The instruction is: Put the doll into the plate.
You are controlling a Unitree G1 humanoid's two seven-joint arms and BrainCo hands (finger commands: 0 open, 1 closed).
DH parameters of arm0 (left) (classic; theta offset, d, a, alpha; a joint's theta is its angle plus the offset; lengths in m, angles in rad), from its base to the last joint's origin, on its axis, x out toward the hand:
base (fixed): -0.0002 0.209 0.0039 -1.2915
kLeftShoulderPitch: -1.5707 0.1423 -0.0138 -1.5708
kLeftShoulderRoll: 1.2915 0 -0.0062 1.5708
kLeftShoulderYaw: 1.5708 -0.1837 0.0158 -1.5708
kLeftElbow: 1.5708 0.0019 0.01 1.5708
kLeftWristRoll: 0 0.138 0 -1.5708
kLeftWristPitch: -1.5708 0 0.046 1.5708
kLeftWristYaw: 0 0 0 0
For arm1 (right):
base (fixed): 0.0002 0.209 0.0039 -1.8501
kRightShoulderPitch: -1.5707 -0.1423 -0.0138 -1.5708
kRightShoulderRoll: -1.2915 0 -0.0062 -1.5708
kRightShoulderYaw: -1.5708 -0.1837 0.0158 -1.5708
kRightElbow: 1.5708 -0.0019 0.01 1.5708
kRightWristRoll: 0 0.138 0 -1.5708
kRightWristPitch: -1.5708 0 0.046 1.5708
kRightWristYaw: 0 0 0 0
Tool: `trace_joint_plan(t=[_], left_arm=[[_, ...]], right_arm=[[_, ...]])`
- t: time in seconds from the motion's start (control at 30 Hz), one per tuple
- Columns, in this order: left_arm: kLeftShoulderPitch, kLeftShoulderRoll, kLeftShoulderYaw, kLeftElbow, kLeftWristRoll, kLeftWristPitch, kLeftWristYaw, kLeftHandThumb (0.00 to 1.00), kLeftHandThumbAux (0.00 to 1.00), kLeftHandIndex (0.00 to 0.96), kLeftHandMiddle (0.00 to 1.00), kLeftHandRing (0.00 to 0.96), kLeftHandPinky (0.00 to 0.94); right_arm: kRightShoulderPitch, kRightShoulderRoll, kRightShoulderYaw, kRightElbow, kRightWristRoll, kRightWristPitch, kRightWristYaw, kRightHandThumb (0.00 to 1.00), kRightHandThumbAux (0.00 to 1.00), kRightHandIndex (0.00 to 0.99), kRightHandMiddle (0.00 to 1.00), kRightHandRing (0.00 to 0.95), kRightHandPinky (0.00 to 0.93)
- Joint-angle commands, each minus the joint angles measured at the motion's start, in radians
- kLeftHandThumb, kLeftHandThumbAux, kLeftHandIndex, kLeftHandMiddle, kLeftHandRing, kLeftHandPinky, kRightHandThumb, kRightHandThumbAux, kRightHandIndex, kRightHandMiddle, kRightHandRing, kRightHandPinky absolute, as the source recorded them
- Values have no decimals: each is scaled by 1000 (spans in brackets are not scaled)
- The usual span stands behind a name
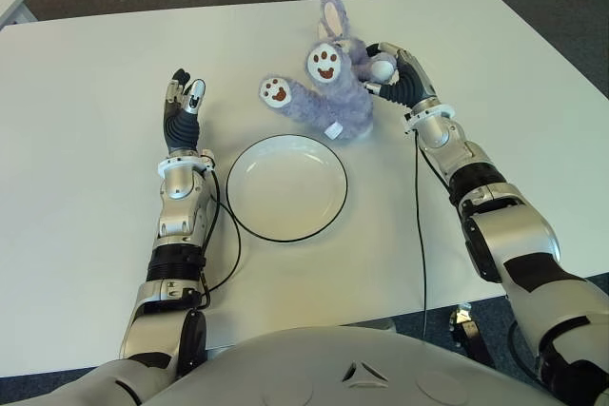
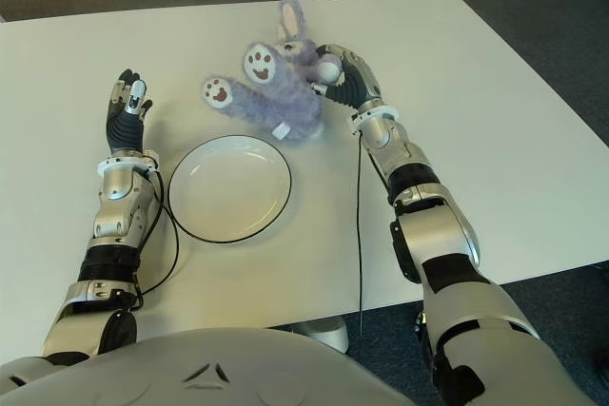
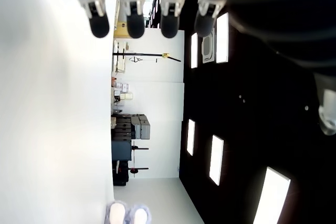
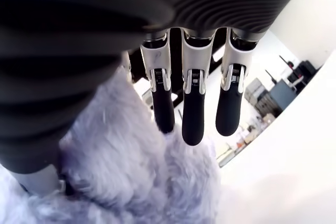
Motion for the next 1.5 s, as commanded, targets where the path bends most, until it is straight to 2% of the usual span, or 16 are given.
trace_joint_plan(t=[0.03,0.73,1.13,1.2,1.23,1.37,1.4,1.5], left_arm=[[92,-31,3,49,-1,9,-12,0,383,0,24,11,0],[93,-33,4,52,-4,3,-14,0,380,0,26,14,0],[95,-34,5,50,-3,0,-10,0,390,0,26,15,0],[96,-33,4,49,-1,1,-9,0,389,0,25,13,0],[97,-34,4,46,1,2,-7,0,389,0,25,13,0],[100,-34,2,43,2,4,-6,0,387,0,25,13,0],[100,-34,2,43,2,4,-6,0,387,0,25,13,0],[101,-35,2,41,3,5,-6,0,386,0,24,11,0]], right_arm=[[22,35,-6,17,16,-6,5,307,631,193,253,299,322],[26,98,-28,22,52,-5,-9,354,639,229,294,332,344],[26,144,-78,39,124,-22,28,513,670,256,323,354,369],[24,149,-83,43,127,-23,21,670,715,387,346,376,391],[23,151,-85,45,126,-23,13,687,720,401,350,379,394],[20,155,-91,52,119,-22,-13,695,719,413,388,408,420],[20,157,-91,53,117,-21,-20,694,720,416,416,434,462],[16,159,-92,58,113,-21,-34,693,720,418,447,470,514]])
